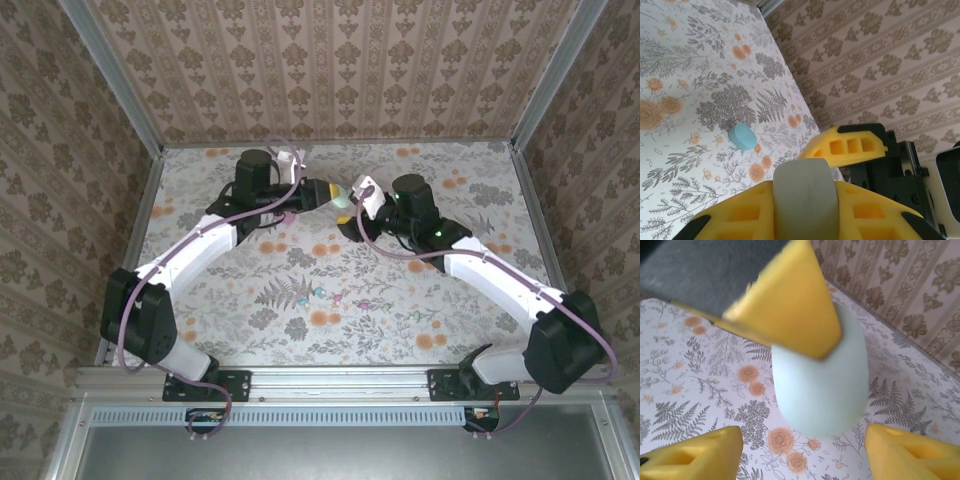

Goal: Insert the wireless bluetooth earbuds into the charging case

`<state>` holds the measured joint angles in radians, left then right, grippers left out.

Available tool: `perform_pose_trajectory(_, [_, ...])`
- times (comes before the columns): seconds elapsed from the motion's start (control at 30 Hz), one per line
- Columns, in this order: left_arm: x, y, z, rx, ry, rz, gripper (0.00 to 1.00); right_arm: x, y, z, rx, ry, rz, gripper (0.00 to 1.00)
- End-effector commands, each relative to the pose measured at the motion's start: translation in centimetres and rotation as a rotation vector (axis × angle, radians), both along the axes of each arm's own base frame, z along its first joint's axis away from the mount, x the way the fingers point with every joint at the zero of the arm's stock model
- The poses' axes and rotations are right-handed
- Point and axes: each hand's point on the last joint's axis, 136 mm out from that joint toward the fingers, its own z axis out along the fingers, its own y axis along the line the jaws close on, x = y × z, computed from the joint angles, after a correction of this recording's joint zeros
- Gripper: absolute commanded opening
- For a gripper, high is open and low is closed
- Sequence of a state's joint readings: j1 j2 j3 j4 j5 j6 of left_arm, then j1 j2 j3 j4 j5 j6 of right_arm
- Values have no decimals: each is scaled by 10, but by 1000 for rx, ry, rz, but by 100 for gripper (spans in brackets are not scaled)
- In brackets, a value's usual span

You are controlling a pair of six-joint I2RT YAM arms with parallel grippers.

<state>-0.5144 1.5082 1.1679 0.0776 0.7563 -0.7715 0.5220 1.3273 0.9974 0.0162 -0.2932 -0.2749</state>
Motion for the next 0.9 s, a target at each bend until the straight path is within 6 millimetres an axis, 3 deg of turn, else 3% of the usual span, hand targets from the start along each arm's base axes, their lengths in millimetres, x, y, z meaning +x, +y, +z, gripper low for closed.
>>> perform_pose_trajectory(0.0, [2, 10, 30, -106, -16, 38, 15, -1, -10, 31, 78, -116, -58, 72])
perform_pose_trajectory(0.1, [8, 19, 39, -167, 10, 72, 14, -2, -24, 40, 126, -195, -127, 81])
perform_pose_trajectory(0.23, [6, 22, 48, -204, 15, 88, 14, 5, -39, 47, 158, -236, -205, 82])
perform_pose_trajectory(0.4, [12, 37, 54, -219, 18, 136, 14, 14, -43, 28, 18, -182, -186, 78])
perform_pose_trajectory(0.57, [7, 42, 61, -267, 59, 145, 14, -6, -28, 55, 209, -244, 22, 72])
perform_pose_trajectory(0.87, [1, 45, 73, -340, 100, 149, 14, -16, -2, 77, 236, -346, 183, 73])
